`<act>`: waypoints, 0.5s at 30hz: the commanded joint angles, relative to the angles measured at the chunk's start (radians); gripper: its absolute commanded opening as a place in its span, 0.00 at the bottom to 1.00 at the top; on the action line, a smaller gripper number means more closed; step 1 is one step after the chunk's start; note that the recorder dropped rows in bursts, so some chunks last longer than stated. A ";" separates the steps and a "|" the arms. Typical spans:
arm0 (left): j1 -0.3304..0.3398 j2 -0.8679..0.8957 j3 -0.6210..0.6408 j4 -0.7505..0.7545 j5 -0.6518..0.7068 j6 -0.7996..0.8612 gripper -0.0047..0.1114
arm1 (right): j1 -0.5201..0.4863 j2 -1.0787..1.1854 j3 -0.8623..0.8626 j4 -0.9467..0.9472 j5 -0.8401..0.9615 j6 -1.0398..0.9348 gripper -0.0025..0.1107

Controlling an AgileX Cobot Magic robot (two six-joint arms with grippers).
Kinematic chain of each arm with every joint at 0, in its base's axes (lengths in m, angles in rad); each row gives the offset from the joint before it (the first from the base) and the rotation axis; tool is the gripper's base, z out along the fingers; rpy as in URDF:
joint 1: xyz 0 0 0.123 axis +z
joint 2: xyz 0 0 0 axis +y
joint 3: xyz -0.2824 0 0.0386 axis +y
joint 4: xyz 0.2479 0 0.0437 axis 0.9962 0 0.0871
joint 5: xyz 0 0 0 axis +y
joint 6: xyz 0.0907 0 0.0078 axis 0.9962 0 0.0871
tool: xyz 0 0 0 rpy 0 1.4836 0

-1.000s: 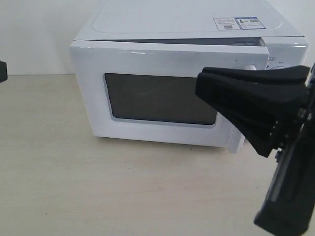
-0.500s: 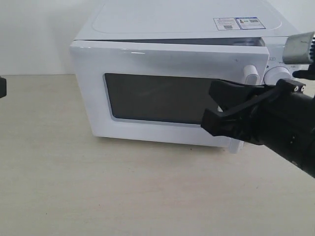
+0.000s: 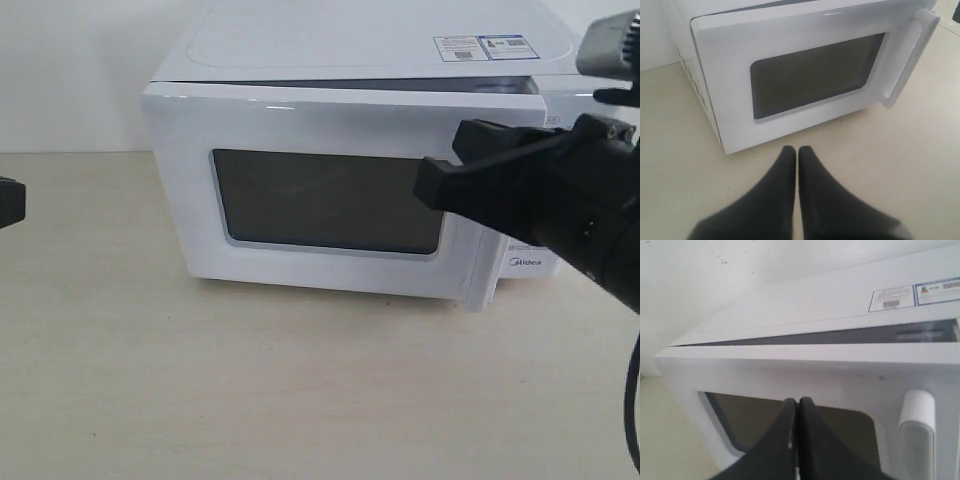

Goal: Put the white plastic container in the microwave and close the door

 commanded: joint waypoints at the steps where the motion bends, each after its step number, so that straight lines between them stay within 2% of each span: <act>1: 0.001 -0.006 0.005 -0.012 -0.011 -0.008 0.08 | 0.002 0.051 -0.060 0.184 -0.013 -0.291 0.02; 4: 0.001 -0.006 0.005 -0.012 -0.014 -0.008 0.08 | 0.002 0.110 -0.102 0.235 -0.002 -0.390 0.02; 8: 0.001 -0.006 0.005 -0.007 -0.031 -0.008 0.08 | 0.002 0.167 -0.154 0.237 -0.008 -0.388 0.02; 15: 0.001 -0.006 0.005 -0.004 -0.033 -0.008 0.08 | 0.002 0.224 -0.165 0.319 -0.120 -0.400 0.02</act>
